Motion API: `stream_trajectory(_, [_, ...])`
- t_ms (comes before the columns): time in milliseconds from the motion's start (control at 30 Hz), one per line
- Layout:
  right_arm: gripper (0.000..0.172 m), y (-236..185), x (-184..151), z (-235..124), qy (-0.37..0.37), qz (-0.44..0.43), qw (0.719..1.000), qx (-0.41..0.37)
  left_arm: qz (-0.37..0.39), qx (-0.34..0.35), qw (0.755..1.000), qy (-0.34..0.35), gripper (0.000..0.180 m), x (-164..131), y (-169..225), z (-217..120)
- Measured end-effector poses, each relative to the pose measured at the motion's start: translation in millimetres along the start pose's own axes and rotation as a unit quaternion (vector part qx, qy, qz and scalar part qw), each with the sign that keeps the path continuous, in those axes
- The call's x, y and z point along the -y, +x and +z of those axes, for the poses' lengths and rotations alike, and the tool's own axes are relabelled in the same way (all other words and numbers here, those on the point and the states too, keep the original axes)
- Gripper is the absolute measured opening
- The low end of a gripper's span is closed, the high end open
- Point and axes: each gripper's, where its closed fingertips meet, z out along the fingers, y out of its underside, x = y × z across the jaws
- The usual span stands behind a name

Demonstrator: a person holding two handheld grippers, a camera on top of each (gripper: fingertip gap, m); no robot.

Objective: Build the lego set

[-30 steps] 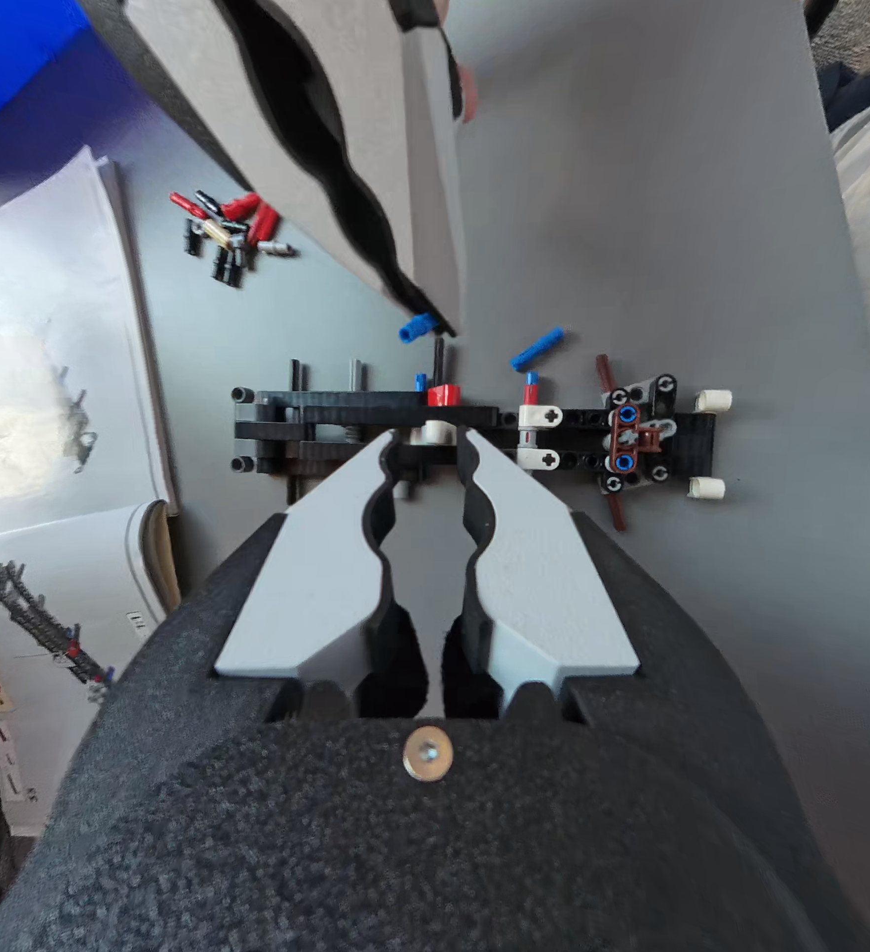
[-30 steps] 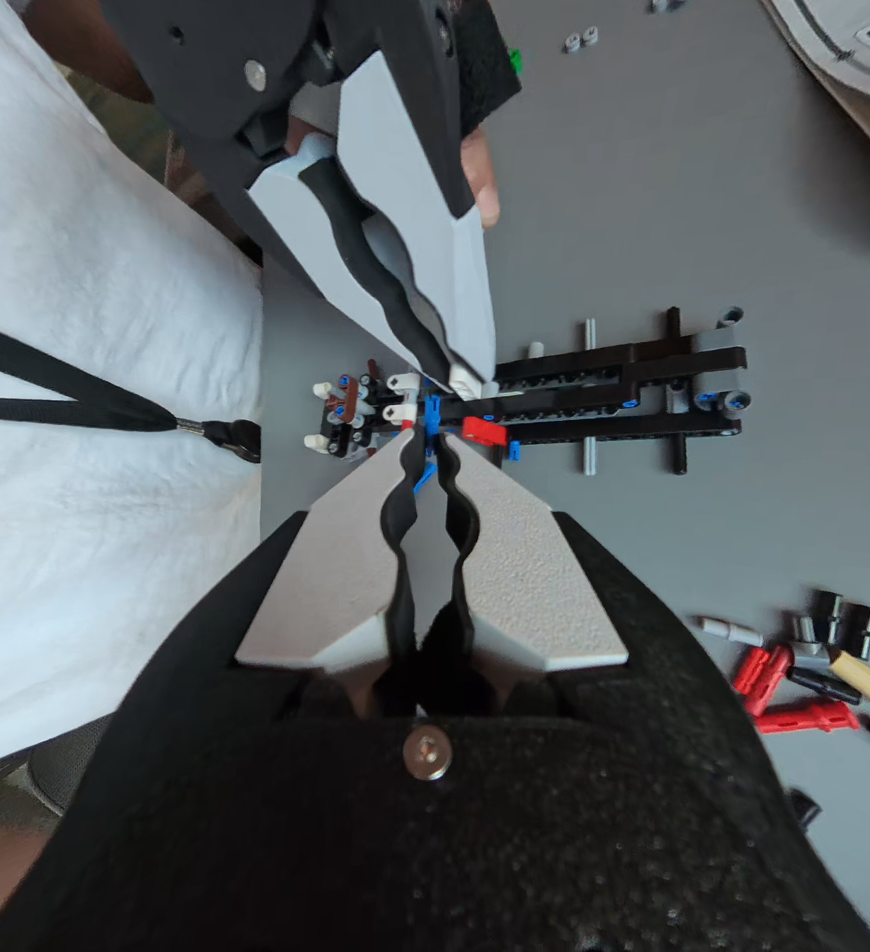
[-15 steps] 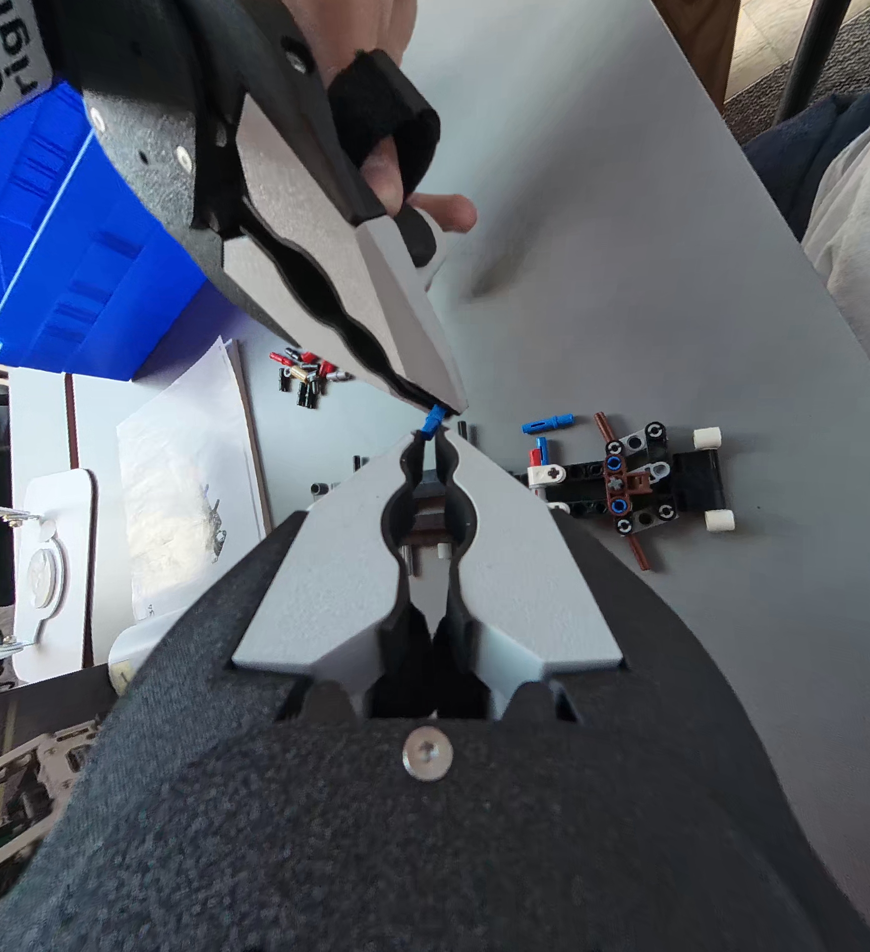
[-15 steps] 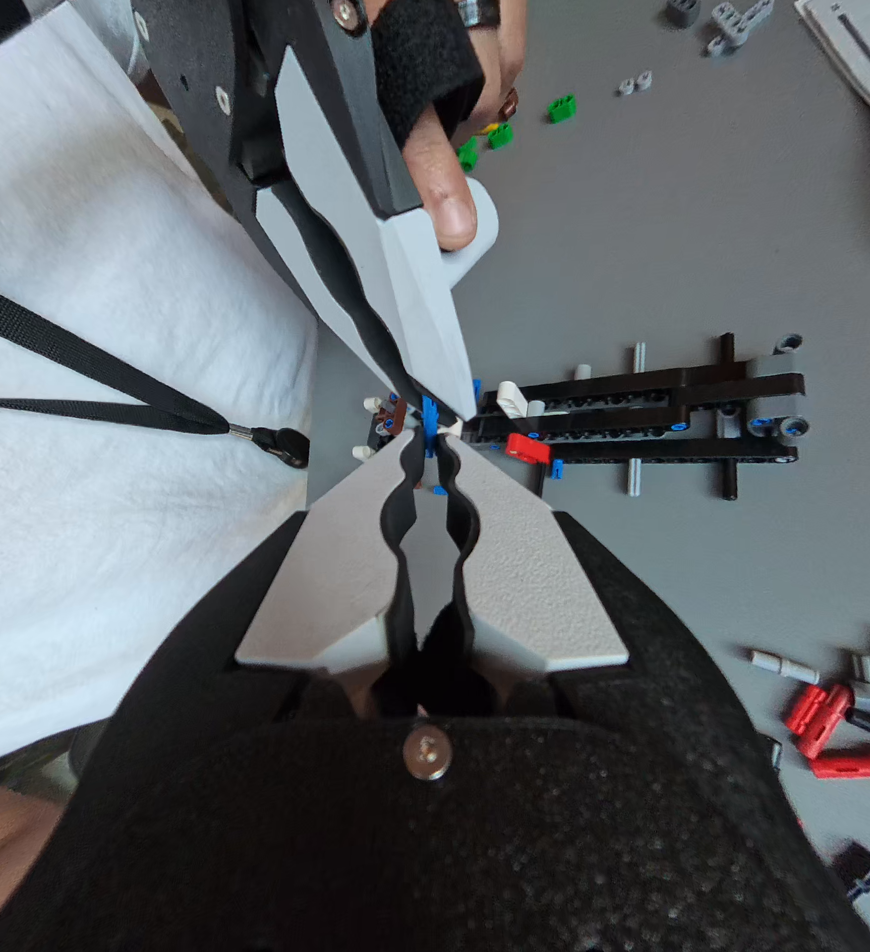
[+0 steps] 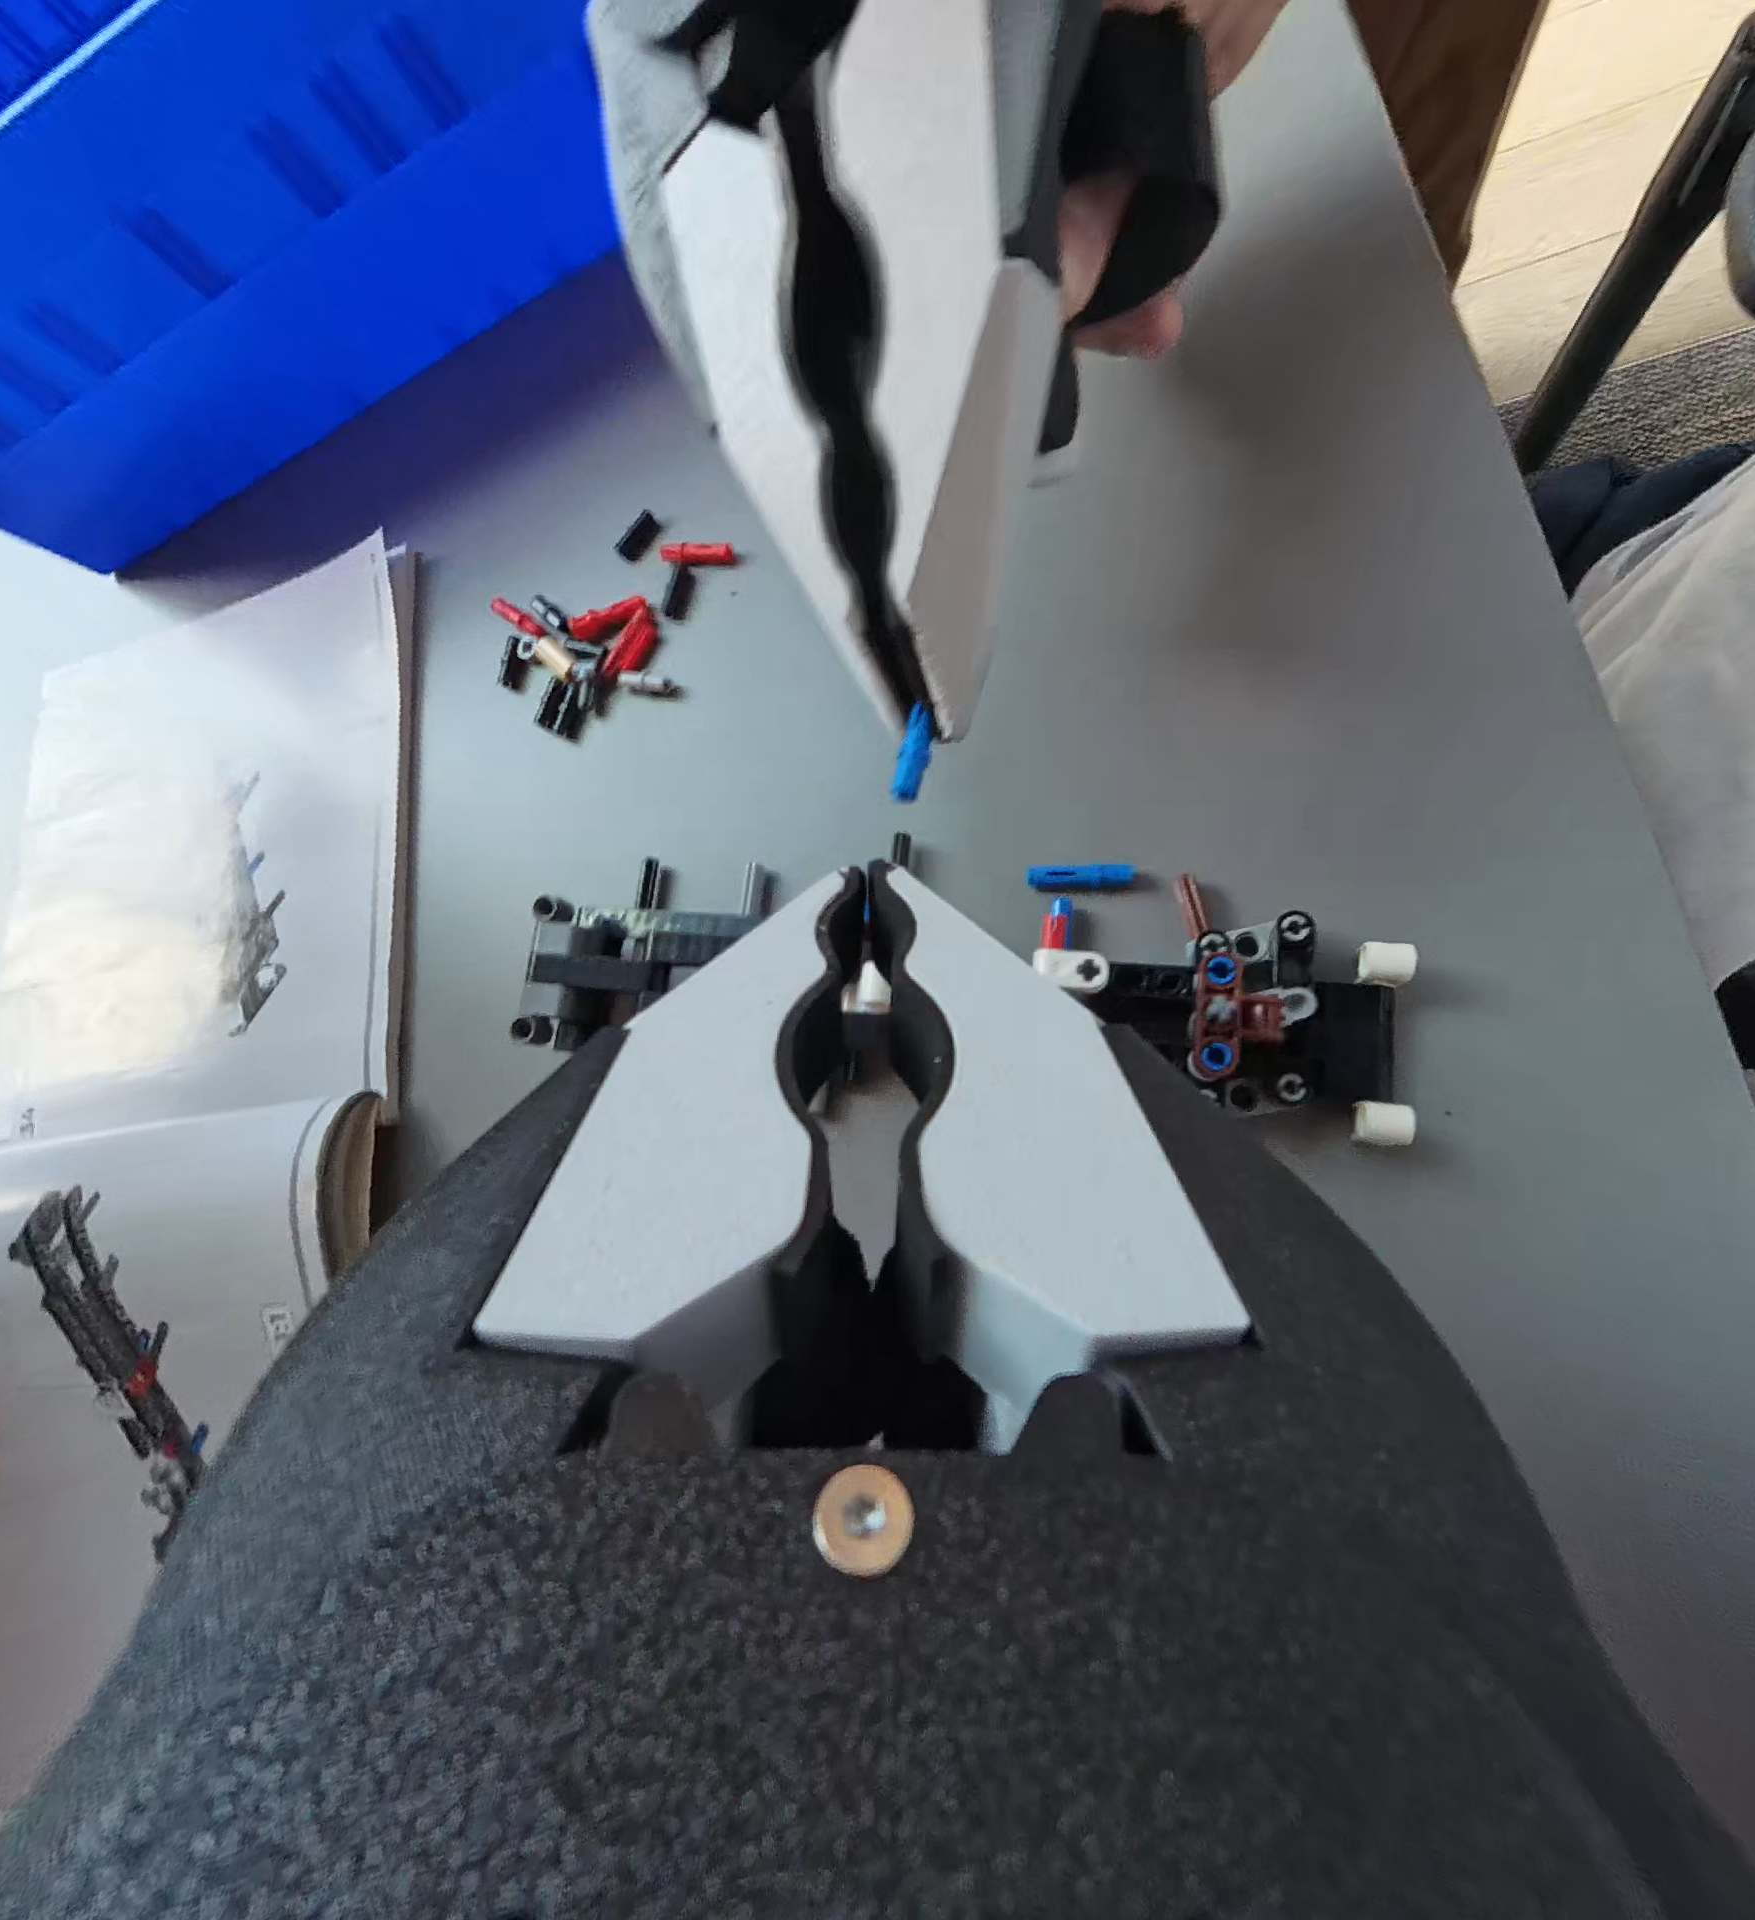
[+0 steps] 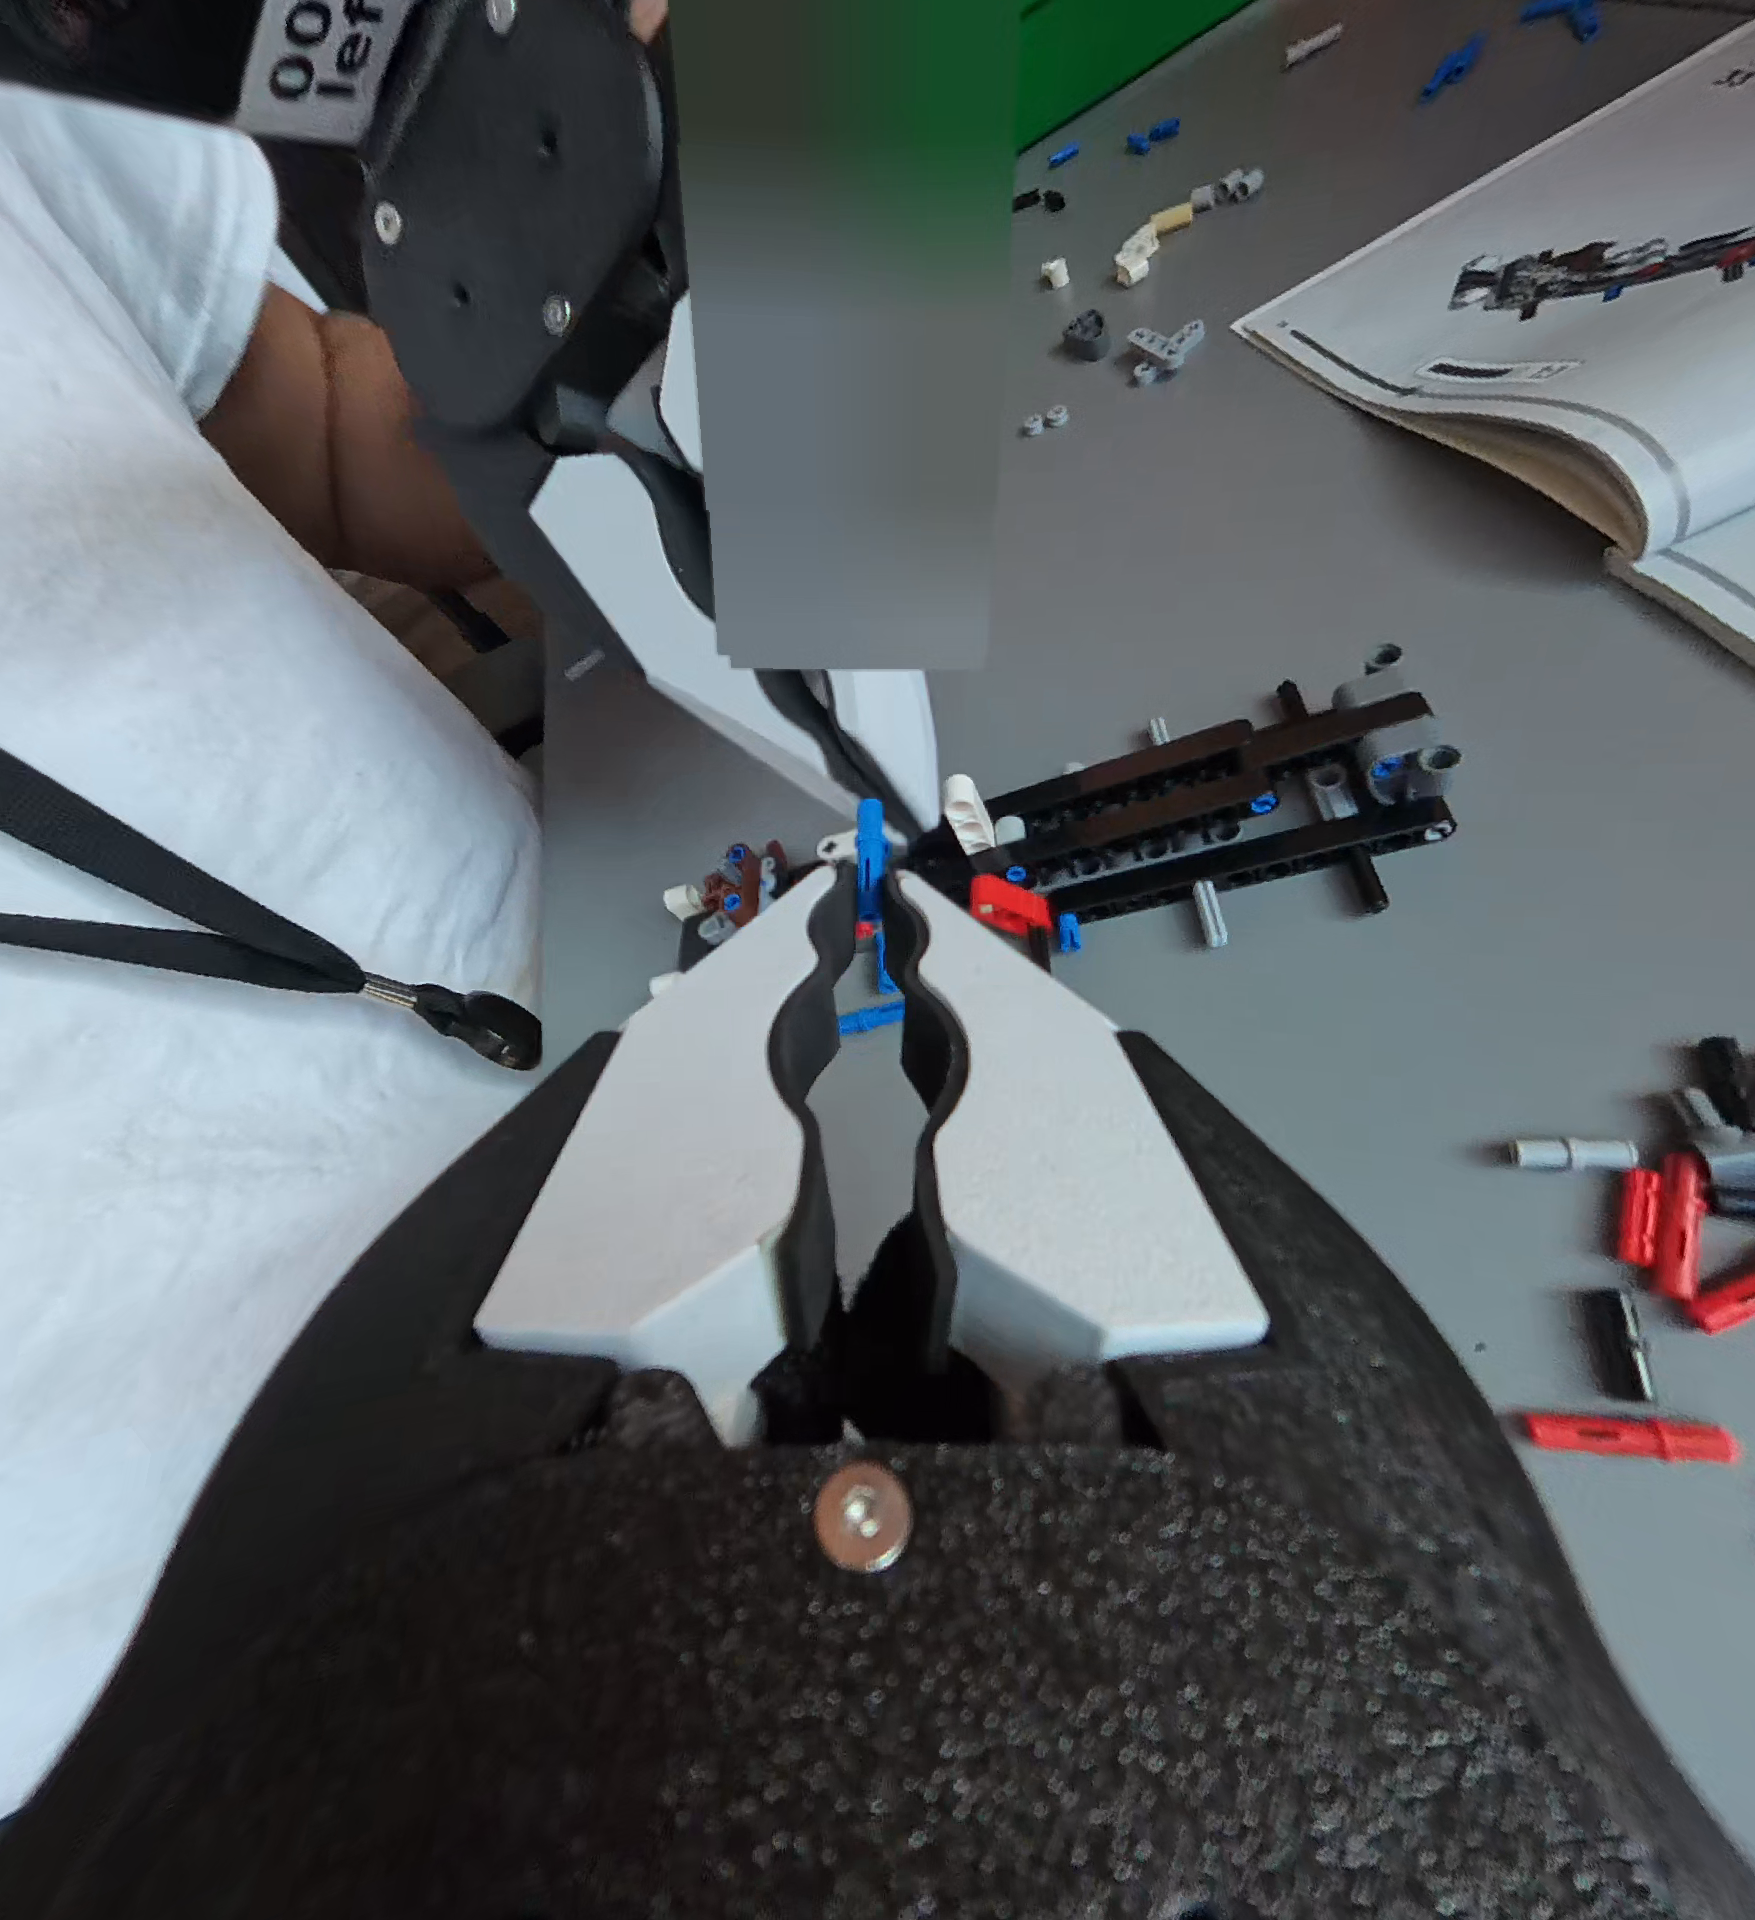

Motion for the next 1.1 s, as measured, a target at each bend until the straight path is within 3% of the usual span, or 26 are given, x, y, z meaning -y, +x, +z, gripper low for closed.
stream_trajectory(33, [0.002,2.2,-6.1,-1.9,-0.013,-0.001,1.0,-0.022,-0.015,0.002,1.0,-0.007,0.007,-6.2,-4.2,-1.3])
stream_trajectory(100, [0.003,9.6,-22.8,-6.4,-0.058,-0.01,0.995,-0.08,-0.059,-0.029,0.998,-0.01,0.012,-16.5,-4.0,-3.6])
stream_trajectory(233, [0.003,7.8,-30.2,-2.3,-0.095,-0.051,0.987,-0.116,-0.097,-0.094,0.991,0.008,0.024,-24.4,6.2,-2.7])
stream_trajectory(400, [0.003,16.6,-28.0,15.1,-0.139,-0.078,0.981,-0.108,-0.087,-0.112,0.99,0.02,0.006,-29.8,7.5,6.1])
stream_trajectory(867, [0.003,19.3,-14.8,28.9,-0.142,-0.114,0.981,-0.07,-0.071,-0.121,0.988,0.058,0.006,-29.4,9.2,6.8])
stream_trajectory(1100, [0.003,21.5,-14.1,29.2,-0.125,-0.209,0.966,-0.09,-0.085,-0.144,0.985,0.051,0.006,-29.8,9.6,6.9])
